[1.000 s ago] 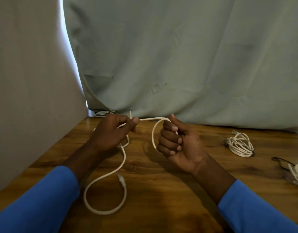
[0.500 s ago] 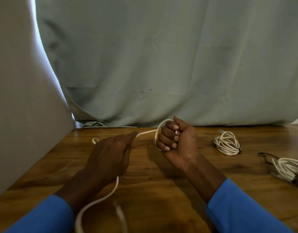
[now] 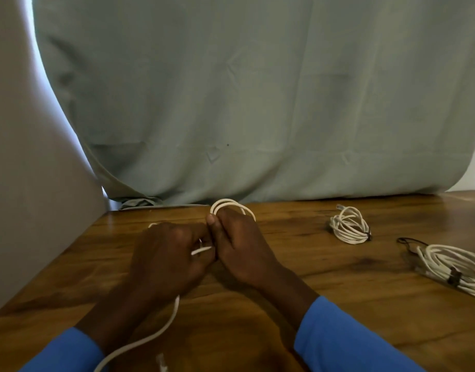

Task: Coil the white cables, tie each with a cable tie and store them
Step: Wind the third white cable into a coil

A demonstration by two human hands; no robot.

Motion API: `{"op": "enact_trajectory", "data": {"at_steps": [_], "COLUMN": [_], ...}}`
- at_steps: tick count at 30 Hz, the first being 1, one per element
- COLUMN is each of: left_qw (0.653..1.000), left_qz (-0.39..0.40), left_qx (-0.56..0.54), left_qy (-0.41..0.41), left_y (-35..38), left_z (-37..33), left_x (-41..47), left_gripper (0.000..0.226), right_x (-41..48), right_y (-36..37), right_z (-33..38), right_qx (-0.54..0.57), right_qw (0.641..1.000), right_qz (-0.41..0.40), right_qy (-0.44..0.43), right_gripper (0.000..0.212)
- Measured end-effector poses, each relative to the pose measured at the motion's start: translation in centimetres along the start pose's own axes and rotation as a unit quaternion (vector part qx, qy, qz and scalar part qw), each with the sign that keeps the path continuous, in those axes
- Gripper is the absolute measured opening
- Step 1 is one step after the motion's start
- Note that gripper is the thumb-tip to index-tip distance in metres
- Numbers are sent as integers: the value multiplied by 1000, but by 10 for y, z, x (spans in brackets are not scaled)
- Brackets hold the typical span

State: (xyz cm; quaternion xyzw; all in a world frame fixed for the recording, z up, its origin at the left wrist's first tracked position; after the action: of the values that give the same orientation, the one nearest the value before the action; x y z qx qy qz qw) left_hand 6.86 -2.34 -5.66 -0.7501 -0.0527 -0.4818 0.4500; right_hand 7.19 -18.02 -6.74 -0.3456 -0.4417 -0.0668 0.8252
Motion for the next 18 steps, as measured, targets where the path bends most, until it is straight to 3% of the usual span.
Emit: {"op": "enact_trajectory", "data": {"at_steps": [4, 7, 10, 12, 14, 18], "left_qw": [993, 982, 972, 968, 964, 973], "left_qz": [56, 14, -30, -52, -60, -23], "left_qx": [-100, -188, -228, -236, -244, -214], "left_qy": [8, -8, -44, -68, -91, -79], "left_y": [-13, -12, -7, -6, -6, -9], "left_z": [15, 15, 17, 22, 26, 32], "left_x": [5, 3, 0, -1, -2, 0], "left_gripper": [9, 18, 17, 22, 30, 32], "right_x": [-2, -3, -5, -5, -6, -10], "right_y": [-6, -11, -6, -2, 4, 9], "right_z": [-11, -11, -8, -8, -3, 7], "right_qx": [-97, -109, 50, 181, 296, 509], "right_qw": [992, 987, 989, 968, 927, 778], "right_qz": [74, 117, 109, 102, 132, 220], "right_qy": [9, 33, 89, 138, 191, 296], "right_gripper": [36, 41, 45, 52, 62, 64]}}
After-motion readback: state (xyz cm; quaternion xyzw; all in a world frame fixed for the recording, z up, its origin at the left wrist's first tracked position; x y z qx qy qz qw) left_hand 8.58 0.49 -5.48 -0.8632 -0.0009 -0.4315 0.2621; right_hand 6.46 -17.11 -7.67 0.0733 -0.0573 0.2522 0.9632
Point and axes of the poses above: each hand's wrist, its own x-axis towards the middle knuckle, its own y-axis out of the palm, z = x × y, the point moved 2 cm from there along x, towards the middle knuckle, and after that the axes turned 4 degrees about -y, right-handed, at the moved point
